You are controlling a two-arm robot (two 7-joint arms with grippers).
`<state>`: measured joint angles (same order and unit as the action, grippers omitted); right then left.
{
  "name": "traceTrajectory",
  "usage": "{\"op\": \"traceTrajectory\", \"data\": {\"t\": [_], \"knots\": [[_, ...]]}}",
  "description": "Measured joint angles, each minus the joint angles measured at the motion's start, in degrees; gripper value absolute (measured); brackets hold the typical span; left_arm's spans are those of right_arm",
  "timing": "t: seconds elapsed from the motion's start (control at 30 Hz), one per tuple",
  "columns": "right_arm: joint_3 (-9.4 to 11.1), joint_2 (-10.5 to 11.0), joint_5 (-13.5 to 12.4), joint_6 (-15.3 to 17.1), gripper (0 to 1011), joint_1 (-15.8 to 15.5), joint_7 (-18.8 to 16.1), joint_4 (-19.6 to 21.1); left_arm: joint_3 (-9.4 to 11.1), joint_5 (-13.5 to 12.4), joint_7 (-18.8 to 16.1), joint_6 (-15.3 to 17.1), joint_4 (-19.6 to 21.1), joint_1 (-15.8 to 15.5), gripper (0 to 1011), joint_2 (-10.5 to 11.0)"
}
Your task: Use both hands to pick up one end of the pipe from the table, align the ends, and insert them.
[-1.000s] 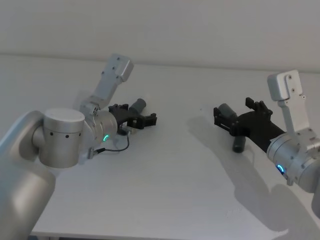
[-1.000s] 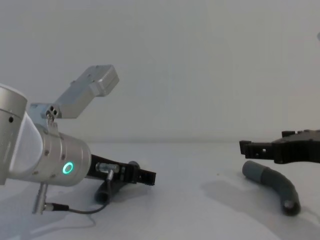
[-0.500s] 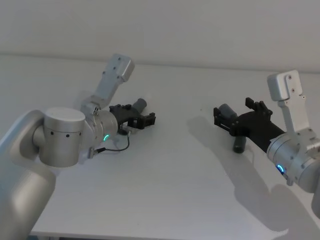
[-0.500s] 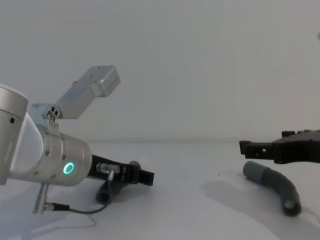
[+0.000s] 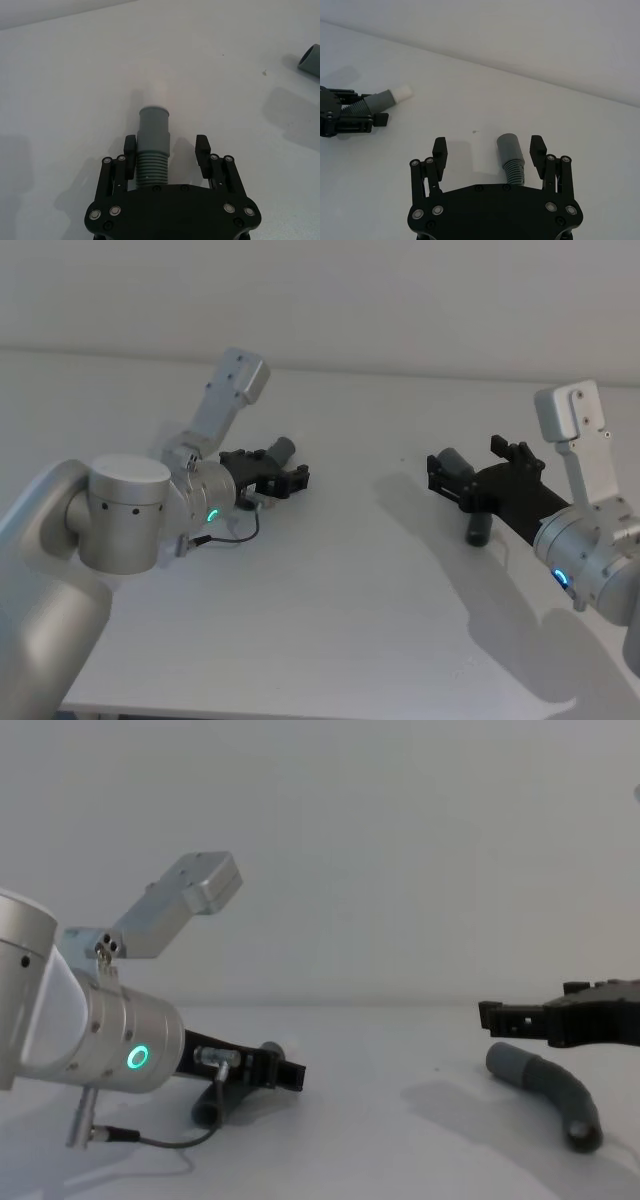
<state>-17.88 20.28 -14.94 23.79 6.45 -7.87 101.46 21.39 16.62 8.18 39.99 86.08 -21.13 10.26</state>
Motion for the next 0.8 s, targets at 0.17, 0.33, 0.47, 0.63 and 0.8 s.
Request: {"op": "traceTrajectory", "data": {"t": [0.17,0.33,0.47,0.63,0.8], "knots": [[0.0,0.0,0.0,0.0,1003,0.0,0.0,0.0,0.03,-0.01,0.04,0.0,-0.03,-0.02,682,0.0],[0.03,0.02,0.04,0.14,1003,-0.02,0.0,0.0,0.06,-0.01,0.07,0.0,-0.06,-0.03,649,0.0],[0.16,0.07,0.25,0.95,1004,-0.04,0.11,0.05,0.08,-0.01,0.09,-0.01,-0.08,-0.03,621,0.0],[0.82,-0.45,0.25,3.11,1004,-0.2,1.05,0.25,0.07,-0.01,0.13,-0.01,-0.09,-0.03,588,0.0],[1.94,-1.65,-0.26,5.58,1004,-0.53,2.46,0.38,0.08,0.0,0.14,-0.01,-0.09,-0.02,557,0.0]]}}
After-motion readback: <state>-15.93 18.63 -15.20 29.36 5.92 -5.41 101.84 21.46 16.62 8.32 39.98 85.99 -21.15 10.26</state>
